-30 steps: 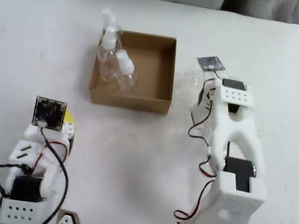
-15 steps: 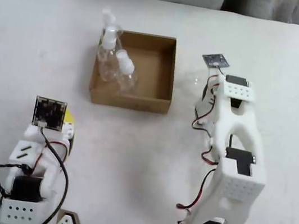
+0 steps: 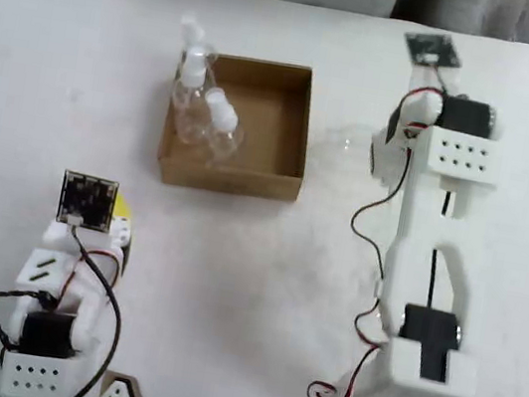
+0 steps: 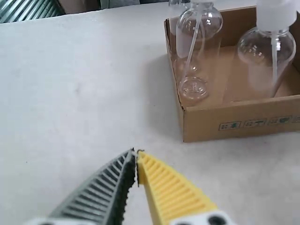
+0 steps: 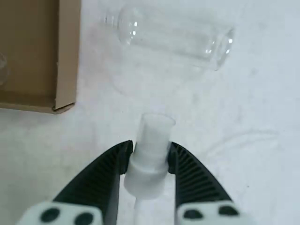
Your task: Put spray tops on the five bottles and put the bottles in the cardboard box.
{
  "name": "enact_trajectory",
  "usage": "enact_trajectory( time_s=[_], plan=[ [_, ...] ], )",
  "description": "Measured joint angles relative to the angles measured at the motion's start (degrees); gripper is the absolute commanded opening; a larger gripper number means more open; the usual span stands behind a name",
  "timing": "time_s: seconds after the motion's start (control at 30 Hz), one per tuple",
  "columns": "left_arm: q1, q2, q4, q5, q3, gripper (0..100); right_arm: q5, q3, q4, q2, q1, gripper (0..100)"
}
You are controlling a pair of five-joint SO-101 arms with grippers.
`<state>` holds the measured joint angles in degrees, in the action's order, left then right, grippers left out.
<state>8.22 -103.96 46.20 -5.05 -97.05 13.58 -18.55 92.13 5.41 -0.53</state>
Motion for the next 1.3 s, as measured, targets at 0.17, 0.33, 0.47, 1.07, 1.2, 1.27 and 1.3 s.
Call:
enact_trajectory(
  time_s=[0.17, 0.33, 0.47, 1.07, 1.2, 1.27, 1.3],
  plan=[
    [0.0, 0.0, 0.0, 0.0, 0.0, 2, -1.0, -6.7, 4.5, -8.8, 0.1, 1.6],
    [0.0, 0.0, 0.0, 0.0, 0.0, 2, -1.0, -8.1, 5.0, -15.4, 0.1, 1.5],
    [0.0, 0.0, 0.4, 0.0, 0.0, 2, -1.0, -3.2, 5.1, -20.4, 1.2, 1.5],
    [2.8, 0.0, 3.2, 0.0, 0.0, 2, -1.6, 46.2, -10.5, -32.9, 37.5, 1.6],
    [3.1, 0.0, 3.2, 0.0, 0.0, 2, -6.6, 52.0, -21.5, -27.3, 42.2, 1.7],
    [3.1, 0.0, 3.2, 0.0, 0.0, 2, -9.1, 52.7, -26.1, -24.0, 44.3, 1.8],
    [3.1, 0.0, 3.2, 0.0, 0.0, 2, -10.4, 52.7, -28.3, -22.2, 44.7, 1.8]
  ],
)
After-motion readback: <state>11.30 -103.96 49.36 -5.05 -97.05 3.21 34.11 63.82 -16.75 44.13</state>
